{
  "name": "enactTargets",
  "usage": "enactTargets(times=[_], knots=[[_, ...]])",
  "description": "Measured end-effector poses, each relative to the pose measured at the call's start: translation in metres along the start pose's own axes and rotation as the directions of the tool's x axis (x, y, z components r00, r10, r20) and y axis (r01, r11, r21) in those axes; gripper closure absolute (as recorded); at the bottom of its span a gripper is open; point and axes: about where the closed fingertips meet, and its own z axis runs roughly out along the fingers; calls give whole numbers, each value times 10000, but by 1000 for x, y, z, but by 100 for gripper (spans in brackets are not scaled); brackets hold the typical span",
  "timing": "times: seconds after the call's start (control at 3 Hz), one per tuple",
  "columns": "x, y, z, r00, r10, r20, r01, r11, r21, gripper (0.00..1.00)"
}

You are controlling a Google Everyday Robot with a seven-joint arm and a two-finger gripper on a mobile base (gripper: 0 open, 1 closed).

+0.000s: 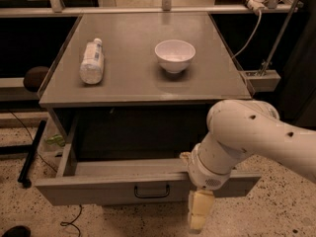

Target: Open top drawer

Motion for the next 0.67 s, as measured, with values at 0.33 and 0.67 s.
enactTargets(times=[0.33,0.67], knots=[[8,11,6,9999,123,-7,-123,9998,-182,17],[15,17,11,9998,212,15,-211,9992,-344,40]])
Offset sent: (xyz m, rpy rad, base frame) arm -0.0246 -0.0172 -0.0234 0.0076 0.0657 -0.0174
